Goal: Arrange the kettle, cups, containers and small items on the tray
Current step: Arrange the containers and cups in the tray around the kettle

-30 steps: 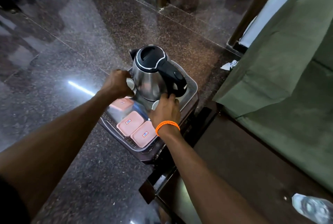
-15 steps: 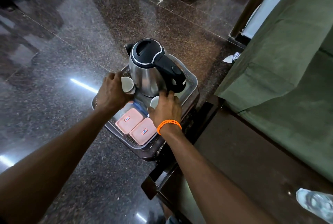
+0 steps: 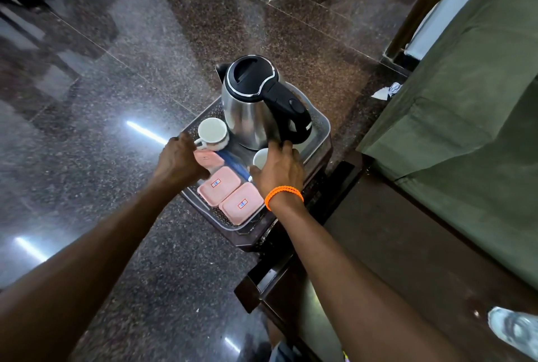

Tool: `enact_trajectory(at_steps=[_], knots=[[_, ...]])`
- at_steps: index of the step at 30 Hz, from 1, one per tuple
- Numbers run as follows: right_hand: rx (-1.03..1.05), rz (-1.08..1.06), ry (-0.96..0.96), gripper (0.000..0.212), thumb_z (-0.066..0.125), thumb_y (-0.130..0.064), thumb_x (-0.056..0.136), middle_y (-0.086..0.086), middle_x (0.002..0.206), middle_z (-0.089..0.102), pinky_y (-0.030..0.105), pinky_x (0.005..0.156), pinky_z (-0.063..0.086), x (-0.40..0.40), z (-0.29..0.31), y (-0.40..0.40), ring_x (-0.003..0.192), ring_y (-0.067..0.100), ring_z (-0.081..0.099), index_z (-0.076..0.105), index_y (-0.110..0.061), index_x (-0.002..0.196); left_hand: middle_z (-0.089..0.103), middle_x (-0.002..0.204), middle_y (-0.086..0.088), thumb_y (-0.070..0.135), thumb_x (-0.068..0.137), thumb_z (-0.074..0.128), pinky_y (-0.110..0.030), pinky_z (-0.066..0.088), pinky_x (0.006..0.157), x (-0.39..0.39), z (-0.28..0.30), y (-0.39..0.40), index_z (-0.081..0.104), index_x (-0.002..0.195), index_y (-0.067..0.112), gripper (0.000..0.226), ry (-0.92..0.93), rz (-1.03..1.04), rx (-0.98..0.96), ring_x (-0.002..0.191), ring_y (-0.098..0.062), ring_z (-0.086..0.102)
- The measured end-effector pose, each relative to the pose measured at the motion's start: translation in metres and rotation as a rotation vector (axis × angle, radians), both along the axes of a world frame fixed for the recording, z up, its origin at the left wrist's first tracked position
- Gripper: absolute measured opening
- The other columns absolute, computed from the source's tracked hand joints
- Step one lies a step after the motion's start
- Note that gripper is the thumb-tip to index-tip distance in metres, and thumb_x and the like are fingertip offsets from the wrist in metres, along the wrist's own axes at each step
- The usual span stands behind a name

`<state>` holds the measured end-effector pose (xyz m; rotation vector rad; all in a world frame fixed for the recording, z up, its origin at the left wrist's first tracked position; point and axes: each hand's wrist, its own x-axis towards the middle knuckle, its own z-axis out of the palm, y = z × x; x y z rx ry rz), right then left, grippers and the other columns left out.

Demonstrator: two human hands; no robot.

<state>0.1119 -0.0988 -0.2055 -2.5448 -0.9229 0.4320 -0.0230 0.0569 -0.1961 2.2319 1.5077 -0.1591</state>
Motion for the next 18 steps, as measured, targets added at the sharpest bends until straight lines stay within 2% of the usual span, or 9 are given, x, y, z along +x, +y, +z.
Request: enact_trajectory(at_steps=[5, 9, 14, 16, 18], knots=[[-0.024, 0.008, -0.121, 0.058, 0.077, -0.046, 0.072, 0.011, 0.119, 0.059, 0.045, 0.091, 0.043, -0.008, -0.002, 0.001, 0.112, 0.031, 0.053, 0.059, -0.015, 0.117, 0.057, 0.107, -0.010, 0.016, 0.050, 0.095, -0.032, 0.043, 0.071, -0.017, -0.009, -0.012, 0.060, 0.085, 0.018, 0.049, -0.121, -0.005, 0.029, 0.092, -0.032, 0.061], [-0.028, 0.030, -0.156, 0.053, 0.078, -0.041, 0.072, 0.010, 0.118, 0.059, 0.045, 0.091, 0.041, -0.015, -0.002, -0.001, 0.112, 0.031, 0.053, 0.059, -0.016, 0.115, 0.064, 0.094, -0.011, 0.032, 0.044, 0.100, -0.039, 0.052, 0.074, -0.025, -0.008, -0.012, 0.064, 0.067, 0.017, 0.046, -0.105, -0.048, 0.101, 0.087, -0.035, 0.062], [0.025, 0.058, -0.225, 0.042, 0.074, -0.038, 0.076, 0.006, 0.118, 0.058, 0.046, 0.092, 0.040, -0.020, 0.002, -0.004, 0.113, 0.029, 0.050, 0.062, -0.020, 0.112, 0.068, 0.092, -0.002, 0.051, 0.053, 0.095, -0.031, 0.047, 0.071, -0.029, -0.011, -0.019, 0.076, 0.080, 0.024, 0.043, -0.118, -0.005, 0.092, 0.082, -0.023, 0.063], [0.119, 0.171, -0.216, 0.029, 0.069, -0.033, 0.081, 0.004, 0.114, 0.061, 0.045, 0.091, 0.040, -0.026, 0.005, 0.002, 0.112, 0.028, 0.051, 0.065, -0.022, 0.107, 0.076, 0.095, -0.006, 0.038, 0.062, 0.092, -0.031, 0.051, 0.074, -0.029, -0.010, -0.018, 0.079, 0.084, 0.024, 0.029, -0.089, -0.019, 0.085, 0.088, -0.028, 0.070], [0.163, 0.365, -0.119, 0.023, 0.065, -0.030, 0.084, 0.003, 0.107, 0.064, 0.044, 0.090, 0.040, -0.035, 0.006, 0.012, 0.110, 0.028, 0.053, 0.070, -0.023, 0.106, 0.077, 0.092, -0.016, 0.025, 0.068, 0.087, -0.039, 0.058, 0.079, -0.030, -0.008, -0.018, 0.081, 0.084, 0.023, 0.018, -0.042, -0.035, 0.122, 0.089, -0.036, 0.072]])
